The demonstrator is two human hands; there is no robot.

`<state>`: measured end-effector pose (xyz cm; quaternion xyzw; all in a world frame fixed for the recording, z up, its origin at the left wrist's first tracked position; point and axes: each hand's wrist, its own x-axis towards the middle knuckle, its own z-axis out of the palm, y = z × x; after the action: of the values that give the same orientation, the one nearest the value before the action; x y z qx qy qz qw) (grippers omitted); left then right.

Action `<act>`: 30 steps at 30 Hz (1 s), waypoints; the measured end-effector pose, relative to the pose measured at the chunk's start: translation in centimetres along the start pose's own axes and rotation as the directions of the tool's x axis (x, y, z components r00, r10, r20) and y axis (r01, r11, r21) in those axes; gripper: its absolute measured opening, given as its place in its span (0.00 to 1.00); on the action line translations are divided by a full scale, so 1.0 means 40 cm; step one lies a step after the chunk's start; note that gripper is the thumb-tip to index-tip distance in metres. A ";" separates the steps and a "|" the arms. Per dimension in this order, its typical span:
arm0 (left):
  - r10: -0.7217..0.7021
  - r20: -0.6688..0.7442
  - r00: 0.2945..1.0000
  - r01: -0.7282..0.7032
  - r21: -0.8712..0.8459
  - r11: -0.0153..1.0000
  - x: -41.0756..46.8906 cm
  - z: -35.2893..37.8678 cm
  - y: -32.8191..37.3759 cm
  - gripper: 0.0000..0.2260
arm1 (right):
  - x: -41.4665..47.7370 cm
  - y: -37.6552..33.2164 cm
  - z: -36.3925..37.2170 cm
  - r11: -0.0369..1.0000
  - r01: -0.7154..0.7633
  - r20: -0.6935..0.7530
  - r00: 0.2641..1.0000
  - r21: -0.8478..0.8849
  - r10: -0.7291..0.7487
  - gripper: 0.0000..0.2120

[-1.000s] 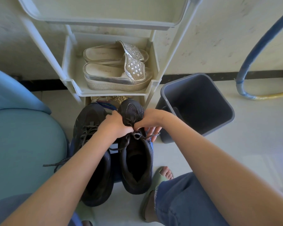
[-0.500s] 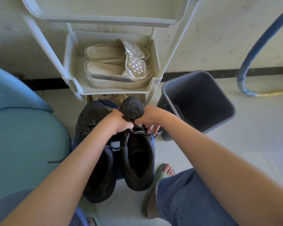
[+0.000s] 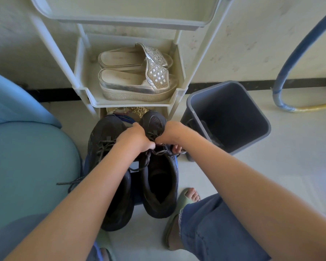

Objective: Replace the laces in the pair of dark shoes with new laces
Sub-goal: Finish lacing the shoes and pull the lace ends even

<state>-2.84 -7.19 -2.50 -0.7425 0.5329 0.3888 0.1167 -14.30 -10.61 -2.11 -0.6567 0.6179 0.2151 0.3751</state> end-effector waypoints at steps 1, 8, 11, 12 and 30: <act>-0.001 0.008 1.000 0.001 -0.003 1.000 0.002 -0.003 0.001 0.42 | 0.001 0.005 -0.004 0.997 -0.011 0.012 1.000 0.071 0.011 0.12; 0.020 0.001 1.000 -0.020 0.075 0.997 -0.007 0.011 0.023 0.38 | 0.018 0.042 -0.024 0.956 0.003 0.054 0.998 0.292 -0.019 0.11; 0.020 0.029 0.999 -0.021 0.026 0.999 -0.009 -0.002 0.019 0.37 | 0.023 0.056 -0.026 0.950 0.020 0.062 0.997 0.311 -0.041 0.05; 0.025 0.031 0.999 -0.025 -0.013 1.000 -0.008 -0.006 0.012 0.36 | 0.020 0.062 -0.024 0.946 0.021 0.070 0.996 0.323 -0.046 0.06; 0.168 0.254 0.953 -0.195 0.085 0.977 -0.112 -0.079 -0.047 0.17 | -0.076 0.130 -0.064 0.959 0.244 0.259 0.926 0.142 -0.274 0.12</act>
<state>-0.35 -5.15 2.30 -0.6290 0.6009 0.4569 0.1860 -20.27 -10.36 0.58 -0.6750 0.4781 0.2196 0.5173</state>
